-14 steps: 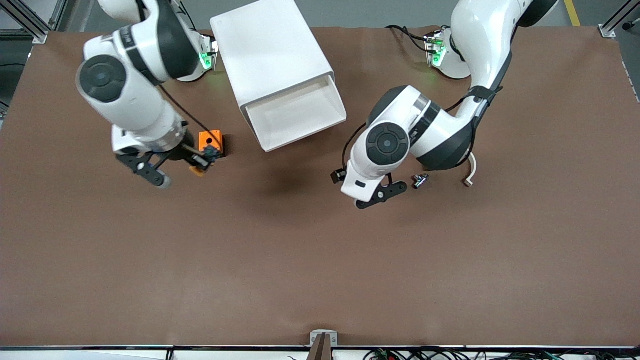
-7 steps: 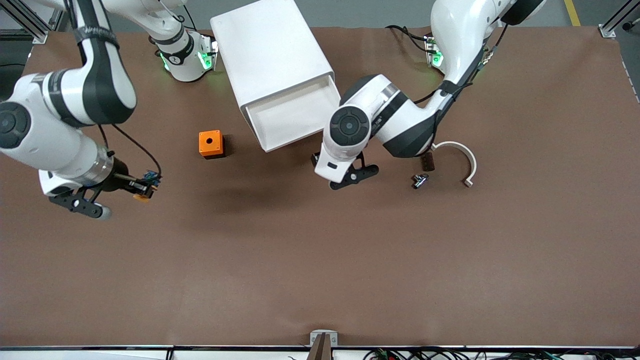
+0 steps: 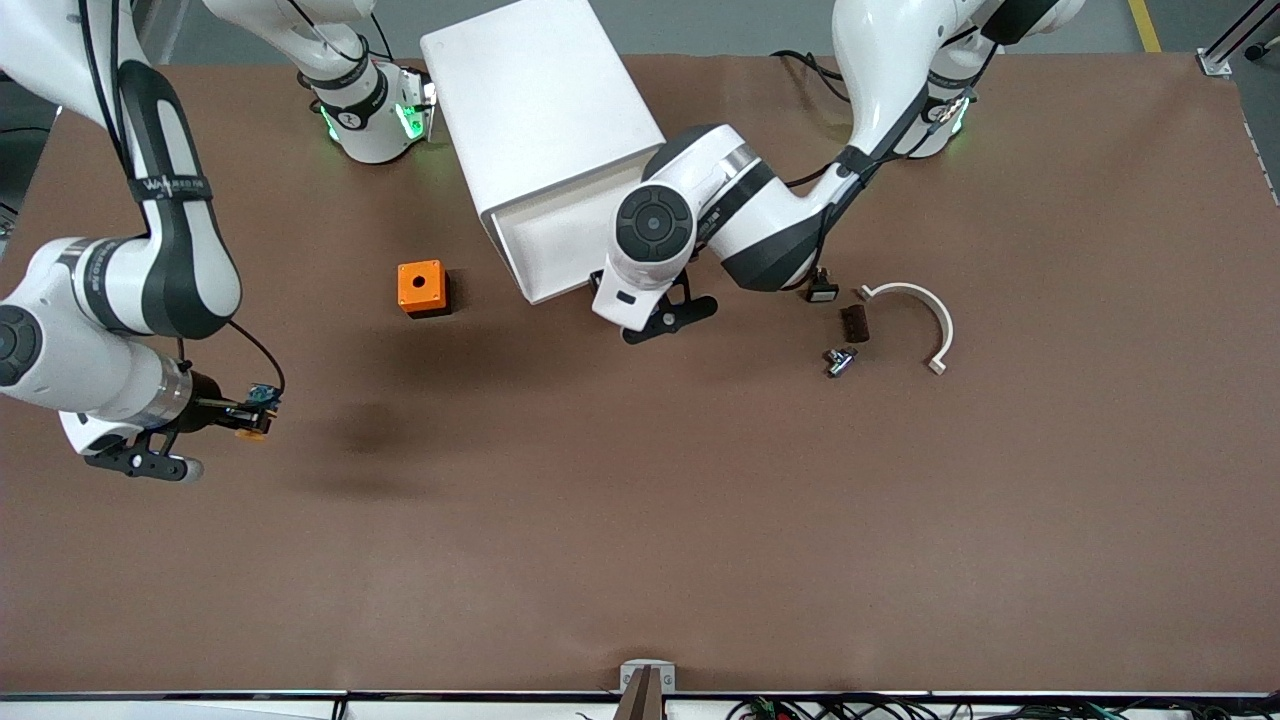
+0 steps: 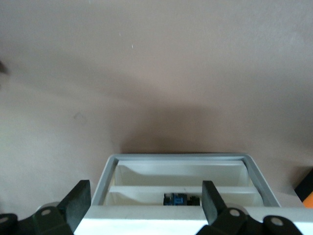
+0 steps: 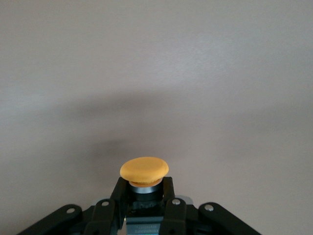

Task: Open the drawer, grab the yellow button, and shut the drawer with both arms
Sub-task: 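Lower the button onto the table while the left gripper closes the drawer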

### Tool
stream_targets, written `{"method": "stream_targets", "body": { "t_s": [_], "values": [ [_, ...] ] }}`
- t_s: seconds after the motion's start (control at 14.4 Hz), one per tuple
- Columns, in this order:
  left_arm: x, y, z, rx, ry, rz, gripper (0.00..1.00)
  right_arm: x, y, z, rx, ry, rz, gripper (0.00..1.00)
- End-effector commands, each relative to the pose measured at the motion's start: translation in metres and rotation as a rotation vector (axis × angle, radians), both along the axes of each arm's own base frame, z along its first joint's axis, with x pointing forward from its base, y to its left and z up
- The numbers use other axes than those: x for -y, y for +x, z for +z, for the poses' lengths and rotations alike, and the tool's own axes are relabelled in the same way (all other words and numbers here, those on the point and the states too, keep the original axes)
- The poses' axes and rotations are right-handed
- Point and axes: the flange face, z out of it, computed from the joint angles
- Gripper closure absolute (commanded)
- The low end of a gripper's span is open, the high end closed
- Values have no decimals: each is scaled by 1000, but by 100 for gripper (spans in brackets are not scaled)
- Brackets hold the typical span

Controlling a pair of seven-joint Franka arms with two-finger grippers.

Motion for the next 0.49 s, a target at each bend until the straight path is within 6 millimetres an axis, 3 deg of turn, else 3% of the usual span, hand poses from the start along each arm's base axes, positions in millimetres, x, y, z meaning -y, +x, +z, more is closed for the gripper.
{"method": "stream_targets", "body": {
  "t_s": [0.0, 0.42],
  "values": [
    [9, -16, 1, -31, -13, 23, 0, 19, 2, -20, 13, -4, 61, 100],
    [22, -33, -3, -127, -43, 76, 0, 31, -5, -77, 15, -6, 95, 100]
  ]
}}
